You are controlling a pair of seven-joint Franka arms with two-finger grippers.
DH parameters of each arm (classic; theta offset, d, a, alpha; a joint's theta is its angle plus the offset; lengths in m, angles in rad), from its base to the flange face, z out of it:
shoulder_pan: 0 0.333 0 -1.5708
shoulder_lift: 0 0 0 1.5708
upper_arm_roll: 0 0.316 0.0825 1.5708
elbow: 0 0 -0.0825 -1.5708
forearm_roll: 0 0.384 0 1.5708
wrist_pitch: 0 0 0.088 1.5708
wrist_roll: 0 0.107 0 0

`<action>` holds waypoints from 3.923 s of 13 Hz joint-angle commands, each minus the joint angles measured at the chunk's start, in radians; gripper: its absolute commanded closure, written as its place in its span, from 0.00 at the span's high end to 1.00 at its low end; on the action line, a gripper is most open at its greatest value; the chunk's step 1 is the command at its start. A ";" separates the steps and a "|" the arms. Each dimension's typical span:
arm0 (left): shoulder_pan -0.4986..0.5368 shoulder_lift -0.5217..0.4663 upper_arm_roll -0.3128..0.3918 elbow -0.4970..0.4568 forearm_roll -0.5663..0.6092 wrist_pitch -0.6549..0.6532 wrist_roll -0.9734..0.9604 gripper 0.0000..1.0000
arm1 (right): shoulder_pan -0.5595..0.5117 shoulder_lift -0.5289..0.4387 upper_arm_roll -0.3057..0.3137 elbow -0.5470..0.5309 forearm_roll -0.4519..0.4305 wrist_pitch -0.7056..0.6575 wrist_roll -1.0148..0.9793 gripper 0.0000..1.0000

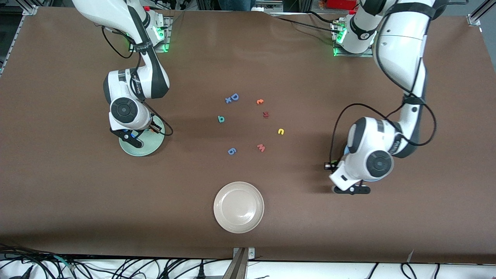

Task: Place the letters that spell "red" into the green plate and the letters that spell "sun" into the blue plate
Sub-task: 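Drop orange e on the green plate while the left gripper drops green U, then grasp teal letter with the right gripper while the left gripper reaches yellow U, then drop teal letter on the green plate while the left gripper grasps yellow U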

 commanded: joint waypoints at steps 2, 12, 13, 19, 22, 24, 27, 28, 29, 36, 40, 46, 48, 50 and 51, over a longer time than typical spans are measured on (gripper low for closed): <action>0.085 -0.026 -0.004 -0.014 -0.014 -0.040 0.199 0.16 | 0.009 -0.026 0.069 0.009 0.074 0.005 0.018 0.85; 0.136 -0.026 -0.004 -0.023 0.046 -0.070 0.343 1.00 | 0.163 0.124 0.268 0.061 0.331 0.364 0.386 0.79; 0.136 -0.026 -0.006 -0.023 0.044 -0.092 0.345 1.00 | 0.189 0.136 0.265 0.061 0.334 0.365 0.386 0.77; 0.110 -0.136 -0.124 -0.121 0.026 -0.064 0.129 1.00 | 0.200 0.155 0.264 0.004 0.334 0.476 0.388 0.67; 0.068 -0.252 -0.217 -0.338 0.043 0.157 -0.045 1.00 | 0.201 0.153 0.264 -0.010 0.334 0.491 0.386 0.60; -0.008 -0.279 -0.218 -0.420 0.043 0.245 -0.109 1.00 | 0.201 0.152 0.264 -0.010 0.334 0.491 0.388 0.49; -0.108 -0.314 -0.219 -0.560 0.118 0.434 -0.278 1.00 | 0.201 0.149 0.264 -0.008 0.335 0.491 0.388 0.31; -0.139 -0.314 -0.219 -0.584 0.130 0.468 -0.315 1.00 | 0.201 0.147 0.264 -0.008 0.335 0.491 0.388 0.28; -0.166 -0.314 -0.219 -0.601 0.133 0.500 -0.348 1.00 | 0.200 0.143 0.261 -0.008 0.335 0.488 0.388 0.27; -0.234 -0.282 -0.219 -0.663 0.175 0.644 -0.447 0.99 | 0.200 0.019 0.102 0.000 0.324 0.274 0.220 0.23; -0.251 -0.240 -0.218 -0.654 0.230 0.695 -0.514 0.99 | 0.201 -0.041 -0.082 -0.034 0.214 0.108 0.031 0.20; -0.266 -0.220 -0.218 -0.651 0.271 0.700 -0.571 0.80 | 0.161 0.018 -0.302 -0.098 0.211 0.118 -0.322 0.20; -0.268 -0.219 -0.218 -0.651 0.271 0.700 -0.583 0.64 | 0.151 0.044 -0.302 -0.098 0.211 0.118 -0.345 0.27; -0.269 -0.217 -0.218 -0.637 0.270 0.698 -0.586 0.57 | 0.141 0.047 -0.302 -0.095 0.211 0.117 -0.367 0.94; -0.271 -0.211 -0.218 -0.635 0.271 0.698 -0.600 0.56 | 0.138 0.041 -0.302 -0.091 0.211 0.114 -0.367 0.99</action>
